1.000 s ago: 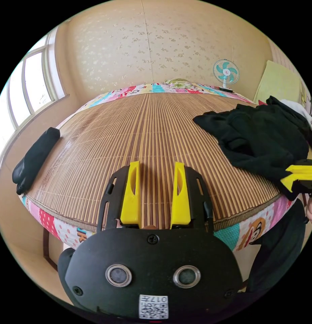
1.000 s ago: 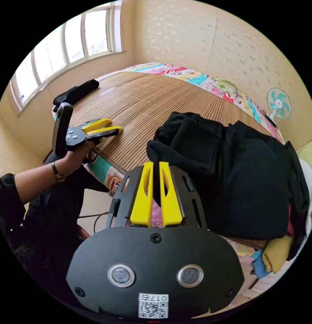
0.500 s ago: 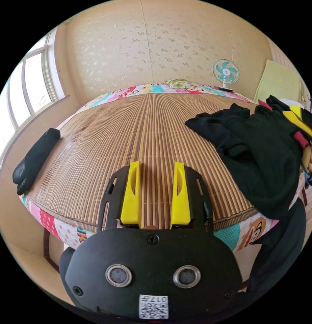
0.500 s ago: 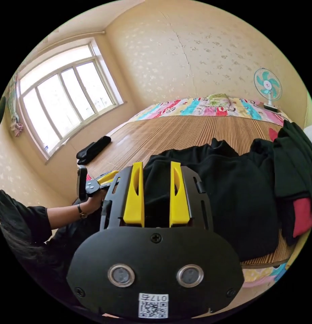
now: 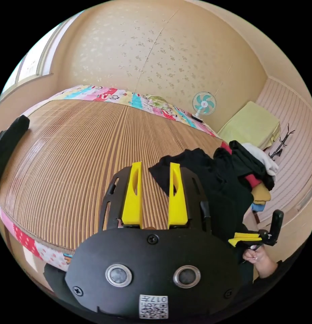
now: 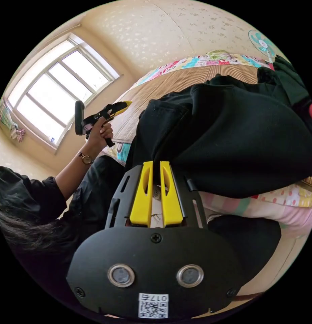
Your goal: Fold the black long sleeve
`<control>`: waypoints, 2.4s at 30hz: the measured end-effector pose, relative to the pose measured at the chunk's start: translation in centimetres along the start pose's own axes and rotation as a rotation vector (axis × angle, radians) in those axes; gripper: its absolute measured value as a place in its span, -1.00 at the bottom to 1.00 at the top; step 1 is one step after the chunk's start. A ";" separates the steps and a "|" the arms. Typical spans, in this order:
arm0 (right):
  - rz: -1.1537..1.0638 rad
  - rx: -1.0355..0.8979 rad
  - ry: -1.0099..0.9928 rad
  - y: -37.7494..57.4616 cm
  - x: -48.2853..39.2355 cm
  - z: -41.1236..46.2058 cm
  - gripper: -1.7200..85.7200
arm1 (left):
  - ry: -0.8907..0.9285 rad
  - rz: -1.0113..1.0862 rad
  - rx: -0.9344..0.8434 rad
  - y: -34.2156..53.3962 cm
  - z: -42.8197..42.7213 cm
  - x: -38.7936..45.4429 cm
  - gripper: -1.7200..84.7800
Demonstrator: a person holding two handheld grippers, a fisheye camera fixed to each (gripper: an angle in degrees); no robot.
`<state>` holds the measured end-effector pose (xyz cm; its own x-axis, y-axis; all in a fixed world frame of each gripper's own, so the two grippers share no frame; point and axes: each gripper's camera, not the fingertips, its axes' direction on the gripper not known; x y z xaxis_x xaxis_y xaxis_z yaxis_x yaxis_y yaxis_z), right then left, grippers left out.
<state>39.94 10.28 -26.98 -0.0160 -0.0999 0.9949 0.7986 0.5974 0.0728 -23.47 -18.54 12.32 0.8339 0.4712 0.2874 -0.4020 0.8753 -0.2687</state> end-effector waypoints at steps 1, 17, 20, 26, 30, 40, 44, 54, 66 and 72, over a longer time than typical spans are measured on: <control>-0.009 0.010 -0.025 0.3 -0.1 -0.3 -0.85 | 0.047 -0.013 -0.003 -2.0 0.2 0.4 -0.67; 0.016 -0.444 0.912 -24.5 12.2 2.4 -0.82 | -0.180 0.227 -0.546 -5.9 12.7 8.6 -0.85; 0.016 -0.402 1.019 -22.9 8.6 3.8 -0.89 | -0.081 0.119 -0.497 -4.1 8.4 6.8 -0.91; -0.094 0.330 1.034 -12.4 -13.1 -10.4 -0.92 | 0.234 -0.078 -0.029 -0.9 -12.2 4.1 -0.95; -0.025 0.741 0.984 -4.0 -21.9 -19.0 -0.92 | 0.235 0.006 0.397 1.3 -28.4 7.6 -0.95; -0.140 1.017 0.337 2.1 -30.9 -33.4 -0.92 | 0.325 0.146 0.744 0.7 -50.2 10.0 -0.96; -0.218 1.197 0.367 4.3 -35.5 -34.4 -0.92 | 0.227 0.134 0.868 2.3 -54.3 11.6 -0.96; -0.189 0.518 0.658 -25.4 -27.4 -23.0 -0.82 | -0.153 0.103 0.295 -23.2 -34.7 6.2 -0.83; -0.167 -0.118 0.504 -12.2 -15.9 12.9 -0.74 | -0.063 0.124 -0.378 -3.7 -6.5 -0.7 -0.81; -0.067 -0.029 0.563 0.1 -15.3 14.6 -0.78 | -0.117 0.087 -0.390 5.7 -10.7 -1.1 -0.85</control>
<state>31.48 23.46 -41.21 0.2498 -0.5504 0.7967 0.8233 0.5538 0.1246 -22.67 -15.21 0.65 0.7457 0.5703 0.3445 -0.2770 0.7356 -0.6182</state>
